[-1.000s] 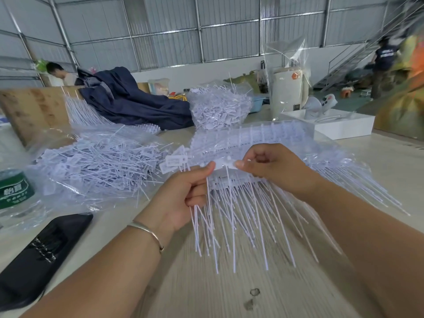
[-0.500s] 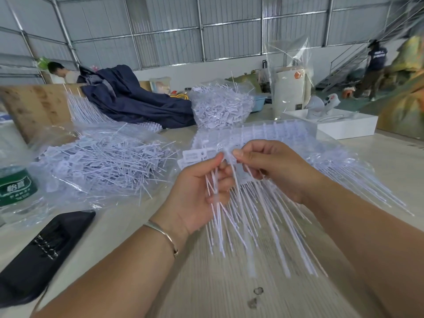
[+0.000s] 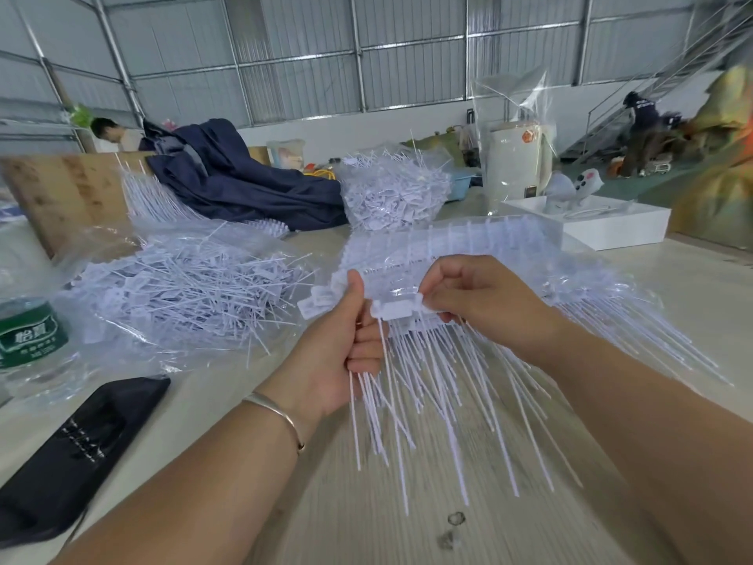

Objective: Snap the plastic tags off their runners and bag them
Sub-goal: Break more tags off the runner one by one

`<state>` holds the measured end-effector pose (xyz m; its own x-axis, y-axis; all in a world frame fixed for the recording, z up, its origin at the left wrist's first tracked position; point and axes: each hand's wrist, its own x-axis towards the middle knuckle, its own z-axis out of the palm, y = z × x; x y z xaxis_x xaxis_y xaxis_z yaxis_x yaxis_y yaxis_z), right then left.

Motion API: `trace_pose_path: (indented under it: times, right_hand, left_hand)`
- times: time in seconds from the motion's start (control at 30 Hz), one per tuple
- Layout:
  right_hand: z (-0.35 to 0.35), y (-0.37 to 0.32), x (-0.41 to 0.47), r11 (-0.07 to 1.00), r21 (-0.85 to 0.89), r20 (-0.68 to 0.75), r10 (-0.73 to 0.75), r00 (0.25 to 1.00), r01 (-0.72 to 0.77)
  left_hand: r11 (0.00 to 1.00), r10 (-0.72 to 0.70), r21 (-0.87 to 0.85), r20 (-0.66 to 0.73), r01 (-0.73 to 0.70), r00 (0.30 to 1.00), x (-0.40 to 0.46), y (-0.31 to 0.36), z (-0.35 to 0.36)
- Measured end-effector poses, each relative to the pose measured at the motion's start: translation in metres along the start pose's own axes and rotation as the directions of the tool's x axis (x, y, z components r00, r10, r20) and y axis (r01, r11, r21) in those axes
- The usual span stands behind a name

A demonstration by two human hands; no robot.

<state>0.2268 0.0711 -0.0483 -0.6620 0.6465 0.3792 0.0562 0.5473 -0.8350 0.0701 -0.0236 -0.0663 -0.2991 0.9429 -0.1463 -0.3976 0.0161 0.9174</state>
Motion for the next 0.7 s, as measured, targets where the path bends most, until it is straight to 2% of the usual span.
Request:
trace_pose_path:
  times: [0.1, 0.2, 0.37, 0.47, 0.6, 0.7]
  right_hand:
    - [0.000, -0.002, 0.000, 0.997, -0.016, -0.038, -0.074, 0.997, 0.074]
    - [-0.004, -0.005, 0.001, 0.993, 0.049, -0.056, -0.106, 0.993, 0.109]
    - [-0.007, -0.003, 0.002, 0.993, 0.076, -0.024, -0.090, 0.996, 0.092]
    - [-0.008, -0.003, 0.002, 0.991, 0.107, -0.027, -0.081, 0.996, 0.083]
    - [-0.007, -0.009, -0.001, 0.972, 0.224, 0.043, -0.079, 0.996, 0.068]
    - [-0.003, -0.011, -0.002, 0.939, 0.342, 0.118, -0.089, 0.989, 0.043]
  left_hand:
    - [0.998, 0.038, 0.053, 0.058, -0.041, 0.998, -0.002, 0.001, 0.001]
    - [0.985, 0.110, 0.123, 0.104, -0.123, 0.988, -0.004, 0.000, 0.003]
    - [0.983, 0.186, -0.035, 0.108, -0.183, 0.977, -0.004, 0.007, 0.000]
    - [0.975, 0.206, -0.122, 0.167, -0.187, 0.964, -0.005, 0.011, -0.003]
    - [0.976, 0.133, -0.210, 0.325, -0.066, 0.936, -0.010, 0.006, -0.003]
    - [0.969, 0.045, -0.230, 0.533, 0.094, 0.845, -0.013, -0.001, 0.004]
